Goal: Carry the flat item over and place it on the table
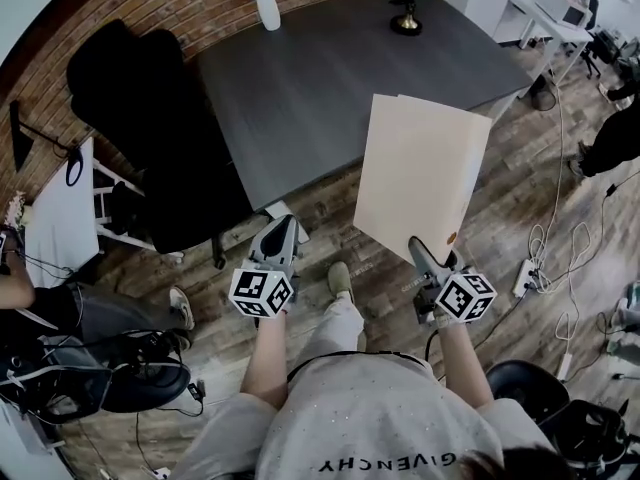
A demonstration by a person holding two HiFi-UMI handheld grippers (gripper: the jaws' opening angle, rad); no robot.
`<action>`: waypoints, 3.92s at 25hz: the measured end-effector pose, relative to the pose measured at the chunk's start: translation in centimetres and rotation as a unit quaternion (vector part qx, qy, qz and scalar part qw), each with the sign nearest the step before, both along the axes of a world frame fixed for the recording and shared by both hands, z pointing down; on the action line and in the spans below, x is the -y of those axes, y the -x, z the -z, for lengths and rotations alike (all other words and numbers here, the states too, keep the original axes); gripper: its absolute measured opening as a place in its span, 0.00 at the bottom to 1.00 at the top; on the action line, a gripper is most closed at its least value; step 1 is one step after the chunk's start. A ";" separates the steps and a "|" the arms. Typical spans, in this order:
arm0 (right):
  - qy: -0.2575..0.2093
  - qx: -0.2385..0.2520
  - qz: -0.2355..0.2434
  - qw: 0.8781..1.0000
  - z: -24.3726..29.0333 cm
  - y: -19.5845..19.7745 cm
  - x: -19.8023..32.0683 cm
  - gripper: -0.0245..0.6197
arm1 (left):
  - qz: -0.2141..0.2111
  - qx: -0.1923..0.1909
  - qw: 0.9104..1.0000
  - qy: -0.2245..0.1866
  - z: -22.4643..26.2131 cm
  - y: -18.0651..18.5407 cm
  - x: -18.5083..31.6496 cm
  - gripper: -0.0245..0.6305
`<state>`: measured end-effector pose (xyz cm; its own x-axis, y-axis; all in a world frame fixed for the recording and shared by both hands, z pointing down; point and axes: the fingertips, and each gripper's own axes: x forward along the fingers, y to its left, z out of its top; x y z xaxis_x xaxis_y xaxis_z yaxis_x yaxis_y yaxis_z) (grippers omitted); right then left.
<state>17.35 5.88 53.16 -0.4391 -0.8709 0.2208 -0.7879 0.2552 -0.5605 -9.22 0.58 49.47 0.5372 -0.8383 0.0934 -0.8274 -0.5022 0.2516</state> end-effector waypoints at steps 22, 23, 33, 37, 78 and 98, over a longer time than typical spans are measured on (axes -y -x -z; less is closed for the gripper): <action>0.025 0.105 0.024 0.994 1.0 2.6 18.9 0.48 | -0.028 0.004 0.999 0.021 -0.5 -1.0 19.2 0.03; 0.026 0.107 0.024 0.994 1.0 2.7 19.6 0.48 | -0.030 0.003 0.999 0.021 -0.6 -1.0 19.7 0.03; 0.054 0.132 0.037 0.989 0.7 5.0 26.2 0.48 | -0.042 0.000 0.999 0.012 -0.8 -0.5 25.9 0.03; 0.073 0.141 0.048 0.986 0.3 5.6 27.9 0.48 | -0.051 -0.006 0.999 0.011 -0.8 -1.1 26.3 0.03; 0.263 0.245 0.089 0.929 -4.0 4.5 47.4 0.50 | 0.013 -0.003 1.000 0.006 -0.5 -3.6 42.6 0.03; 0.228 0.136 -0.011 0.964 -5.1 -0.1 52.7 0.61 | 0.026 -0.013 1.000 0.012 -0.9 -3.0 43.7 0.03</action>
